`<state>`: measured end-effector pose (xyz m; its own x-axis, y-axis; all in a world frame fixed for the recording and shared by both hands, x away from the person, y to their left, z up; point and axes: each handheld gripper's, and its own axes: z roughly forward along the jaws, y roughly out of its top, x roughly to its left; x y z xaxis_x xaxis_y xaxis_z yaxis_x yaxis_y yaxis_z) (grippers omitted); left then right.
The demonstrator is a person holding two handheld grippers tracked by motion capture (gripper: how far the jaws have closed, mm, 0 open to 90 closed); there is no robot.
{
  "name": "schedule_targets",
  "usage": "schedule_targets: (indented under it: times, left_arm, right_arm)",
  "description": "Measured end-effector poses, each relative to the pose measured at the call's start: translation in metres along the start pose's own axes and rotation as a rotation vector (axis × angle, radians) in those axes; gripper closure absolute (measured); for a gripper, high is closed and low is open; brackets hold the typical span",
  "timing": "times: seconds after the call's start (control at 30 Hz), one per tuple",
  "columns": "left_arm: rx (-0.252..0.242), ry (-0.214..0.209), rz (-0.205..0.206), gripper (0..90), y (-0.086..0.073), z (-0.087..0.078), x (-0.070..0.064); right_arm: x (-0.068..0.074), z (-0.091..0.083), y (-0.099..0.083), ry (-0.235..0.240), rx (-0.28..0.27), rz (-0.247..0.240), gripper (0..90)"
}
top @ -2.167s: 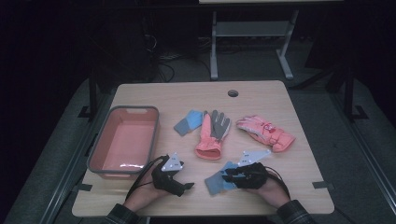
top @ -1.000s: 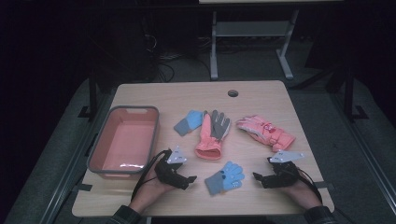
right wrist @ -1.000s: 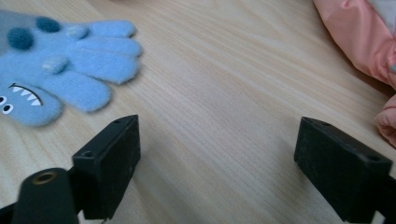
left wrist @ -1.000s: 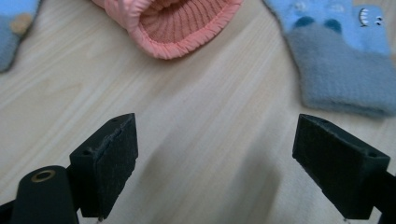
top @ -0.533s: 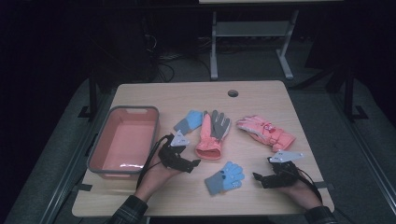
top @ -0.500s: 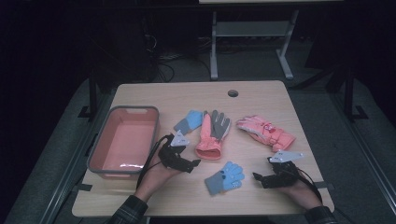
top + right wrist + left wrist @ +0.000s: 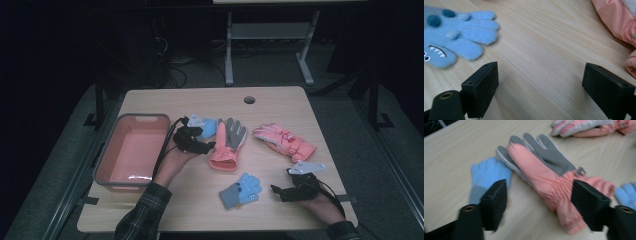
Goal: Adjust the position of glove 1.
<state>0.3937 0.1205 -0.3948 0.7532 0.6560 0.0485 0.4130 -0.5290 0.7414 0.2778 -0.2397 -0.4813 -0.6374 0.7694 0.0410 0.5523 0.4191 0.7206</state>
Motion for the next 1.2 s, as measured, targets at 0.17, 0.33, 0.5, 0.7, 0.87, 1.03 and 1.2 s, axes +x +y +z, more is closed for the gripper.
schedule_targets:
  times: [0.17, 0.33, 0.5, 0.7, 0.87, 1.03, 1.2]
  left_arm:
    - [-0.006, 0.032, -0.025, 45.6, 0.007, 0.011, 0.013]
    - [0.035, 0.061, -0.040, 51.6, 0.014, 0.026, 0.029]
    - [0.089, 0.098, -0.060, 54.7, 0.010, 0.046, 0.047]
    - [0.133, 0.106, -0.062, 55.7, 0.008, 0.066, 0.047]
    - [0.145, 0.145, -0.083, 55.9, 0.007, 0.072, 0.053]
    - [0.159, 0.157, -0.092, 54.9, 0.004, 0.081, 0.054]
    - [0.201, 0.140, -0.098, 60.1, -0.004, 0.090, 0.056]
  right_arm:
    - [0.000, 0.000, 0.000, 0.000, 0.000, 0.000, 13.1]
    - [0.000, 0.000, 0.000, 0.000, 0.000, 0.000, 13.1]
    - [0.000, 0.000, 0.000, 0.003, 0.000, -0.001, 13.2]
    - [0.000, 0.000, 0.000, 0.005, 0.001, -0.002, 13.1]
    - [0.001, 0.000, 0.000, 0.007, 0.000, -0.001, 13.2]
    - [0.001, 0.000, 0.000, 0.009, 0.000, -0.002, 13.2]
    - [0.001, 0.000, 0.000, 0.012, -0.001, -0.004, 13.2]
